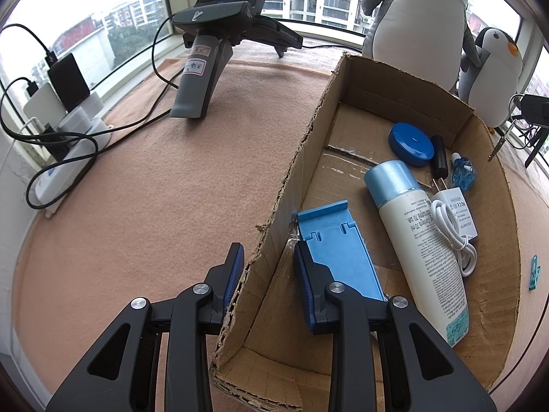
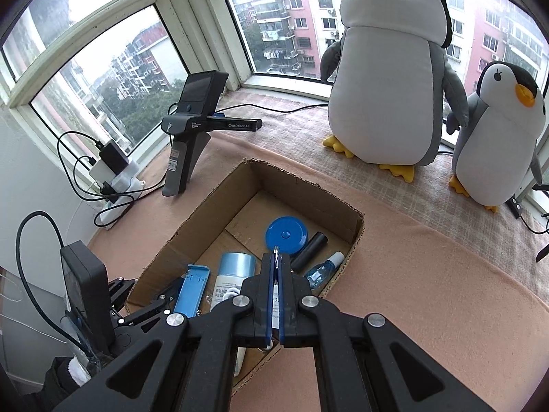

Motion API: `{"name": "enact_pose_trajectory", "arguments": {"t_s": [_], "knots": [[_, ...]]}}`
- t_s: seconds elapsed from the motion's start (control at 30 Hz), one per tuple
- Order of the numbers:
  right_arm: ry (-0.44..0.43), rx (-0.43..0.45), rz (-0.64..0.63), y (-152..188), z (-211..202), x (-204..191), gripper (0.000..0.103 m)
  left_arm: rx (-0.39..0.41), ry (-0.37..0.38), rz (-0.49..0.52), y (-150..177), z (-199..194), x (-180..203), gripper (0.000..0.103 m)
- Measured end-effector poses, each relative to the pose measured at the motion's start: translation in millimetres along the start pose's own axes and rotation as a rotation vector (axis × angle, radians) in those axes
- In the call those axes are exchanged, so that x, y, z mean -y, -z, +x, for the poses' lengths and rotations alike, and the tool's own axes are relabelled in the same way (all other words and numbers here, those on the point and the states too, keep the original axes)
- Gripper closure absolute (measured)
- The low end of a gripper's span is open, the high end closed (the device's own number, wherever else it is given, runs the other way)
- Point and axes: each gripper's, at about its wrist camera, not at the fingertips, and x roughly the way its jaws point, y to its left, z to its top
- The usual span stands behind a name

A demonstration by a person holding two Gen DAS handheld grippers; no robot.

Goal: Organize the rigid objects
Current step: 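Carry the keys into the box and open the right gripper, then move the right gripper to the blue clothespin and grasp it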

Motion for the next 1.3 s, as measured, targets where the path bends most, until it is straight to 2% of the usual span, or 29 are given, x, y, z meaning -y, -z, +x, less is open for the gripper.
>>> {"name": "enact_pose_trajectory", "arguments": {"t_s": [0.6,0.63,0.7,0.73,0.77,0.83,1.1,1.3], "knots": [[-0.01,-0.073,-0.088,-3.3,41.6,-33.5,0.101,0.0,0.0,0.0,0.3,-0.1,-0.2,0.075],[0.0,-0.059,-0.096,-3.0,40.1,-34.8,0.097,0.001,0.0,0.0,0.3,0.0,-0.2,0.075],[0.007,-0.053,-0.099,-3.6,38.3,-35.3,0.063,0.001,0.0,0.001,0.3,-0.1,-0.2,0.075],[0.008,-0.047,-0.094,-4.1,37.1,-34.9,0.035,0.001,-0.001,0.002,0.1,-0.5,0.0,0.075],[0.012,-0.025,-0.093,-4.3,33.9,-34.8,0.032,0.001,-0.001,0.001,-0.2,-0.6,0.1,0.075],[0.029,0.0,-0.101,-4.7,29.0,-35.5,0.032,0.001,-0.002,0.002,-0.2,-0.6,0.2,0.075],[0.046,-0.016,-0.089,-3.6,27.9,-29.6,0.032,0.001,-0.001,0.001,0.0,-0.6,0.1,0.075],[0.053,-0.009,-0.078,5.6,12.0,-22.7,0.032,0.001,-0.002,0.003,-0.1,-0.6,0.3,0.075]]}}
